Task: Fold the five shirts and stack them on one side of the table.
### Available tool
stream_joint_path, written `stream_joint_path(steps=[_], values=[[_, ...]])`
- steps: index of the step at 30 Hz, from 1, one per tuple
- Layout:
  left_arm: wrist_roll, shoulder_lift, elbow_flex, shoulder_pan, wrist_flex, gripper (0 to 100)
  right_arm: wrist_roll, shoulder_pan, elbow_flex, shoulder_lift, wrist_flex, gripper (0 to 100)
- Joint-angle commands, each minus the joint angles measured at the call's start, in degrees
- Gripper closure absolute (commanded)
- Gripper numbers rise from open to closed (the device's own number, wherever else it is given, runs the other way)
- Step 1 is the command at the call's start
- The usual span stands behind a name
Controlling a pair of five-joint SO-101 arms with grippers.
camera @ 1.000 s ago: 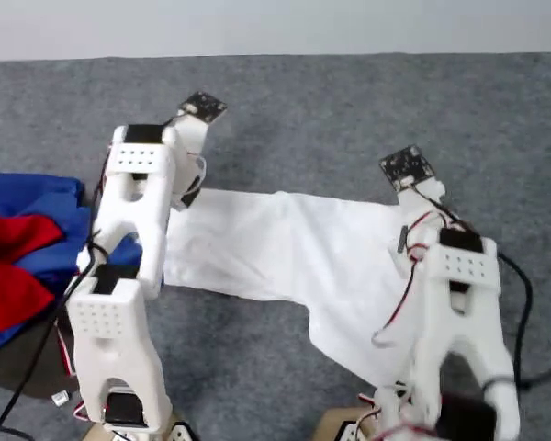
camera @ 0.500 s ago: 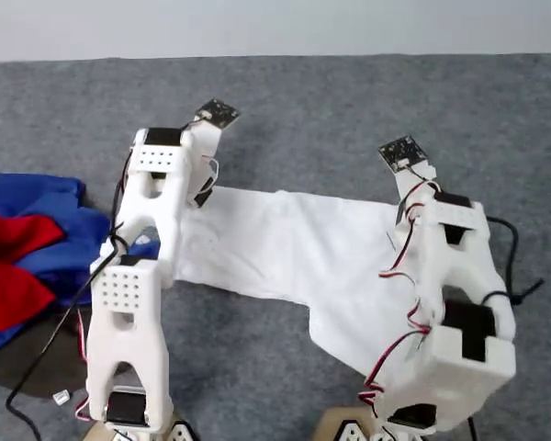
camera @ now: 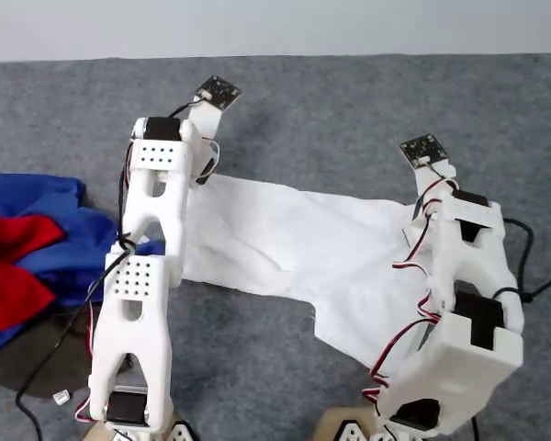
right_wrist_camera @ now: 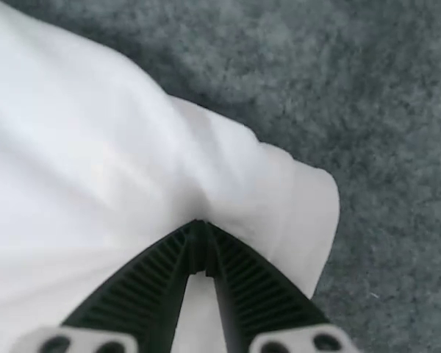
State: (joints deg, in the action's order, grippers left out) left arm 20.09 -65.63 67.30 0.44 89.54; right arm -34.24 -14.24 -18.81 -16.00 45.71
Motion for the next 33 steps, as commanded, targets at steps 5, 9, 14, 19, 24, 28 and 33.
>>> stream_joint_path(steps=[5,9,14,19,24,28,33], values=[[-0.18,1.14,6.73,-1.58,6.59,99,-1.49,-1.1,2.81,1.19,-0.75,98.8],[0.7,1.14,12.35,-1.41,11.25,99,-1.23,0.66,2.81,4.53,1.01,98.8],[0.62,4.92,11.47,-1.93,11.16,99,-1.14,5.23,2.81,11.65,6.02,98.8],[0.88,13.36,-2.24,0.7,11.16,99,-1.14,8.22,2.81,17.98,10.95,98.8],[2.99,22.68,-21.49,4.57,10.99,99,-1.05,8.22,2.64,21.85,16.48,98.8],[3.69,24.97,-30.11,7.21,8.79,99,-1.05,8.04,2.55,24.04,21.58,98.8],[3.6,24.88,-33.1,7.47,3.78,99,-1.05,8.04,2.46,25.89,25.71,98.8]])
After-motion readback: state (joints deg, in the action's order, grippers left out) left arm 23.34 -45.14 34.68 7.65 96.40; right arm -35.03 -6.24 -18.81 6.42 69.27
